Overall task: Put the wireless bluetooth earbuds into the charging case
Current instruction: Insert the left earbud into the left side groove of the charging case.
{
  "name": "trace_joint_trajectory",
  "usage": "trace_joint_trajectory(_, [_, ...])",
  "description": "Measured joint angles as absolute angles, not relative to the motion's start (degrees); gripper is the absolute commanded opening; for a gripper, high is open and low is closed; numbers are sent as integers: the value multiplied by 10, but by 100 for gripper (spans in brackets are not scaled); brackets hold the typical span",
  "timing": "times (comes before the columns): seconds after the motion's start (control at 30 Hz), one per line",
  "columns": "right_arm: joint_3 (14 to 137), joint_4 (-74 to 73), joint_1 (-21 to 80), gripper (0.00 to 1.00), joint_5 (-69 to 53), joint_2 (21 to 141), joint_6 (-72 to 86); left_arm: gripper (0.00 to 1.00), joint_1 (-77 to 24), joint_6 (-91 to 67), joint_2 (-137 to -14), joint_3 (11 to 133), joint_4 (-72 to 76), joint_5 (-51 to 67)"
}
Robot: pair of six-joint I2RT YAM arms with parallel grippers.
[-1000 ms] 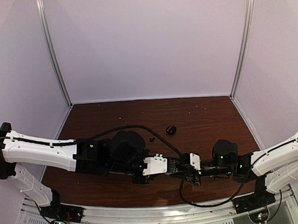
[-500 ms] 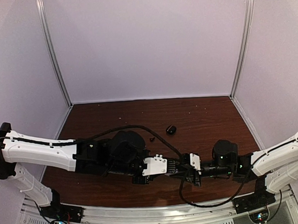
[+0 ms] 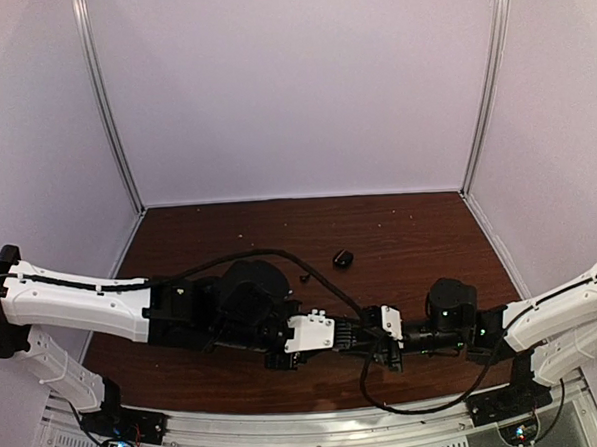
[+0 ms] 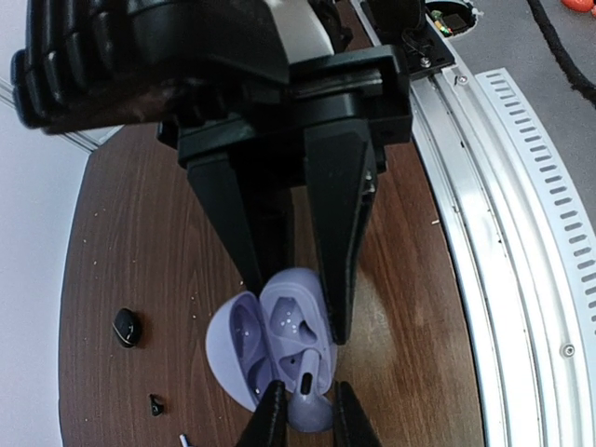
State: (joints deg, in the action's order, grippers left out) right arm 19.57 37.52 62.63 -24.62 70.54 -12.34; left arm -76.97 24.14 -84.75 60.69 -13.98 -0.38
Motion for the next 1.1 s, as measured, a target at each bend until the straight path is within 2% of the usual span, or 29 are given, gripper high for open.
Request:
trace_joint_trajectory(0.1, [196, 375, 626, 10, -247, 705, -123, 10, -770, 241, -848, 607, -140, -3])
trace_joint_trajectory(0.57, [196, 381, 626, 10, -279, 705, -114, 12, -777, 257, -849, 614, -150, -2])
trace_joint_trajectory(0.93, [196, 390, 626, 10, -302, 709, -98, 27, -787, 275, -855, 616, -152, -29])
trace_joint_trajectory(1.1, [196, 400, 626, 10, -305, 710, -91, 30, -792, 279, -856, 616, -152, -39])
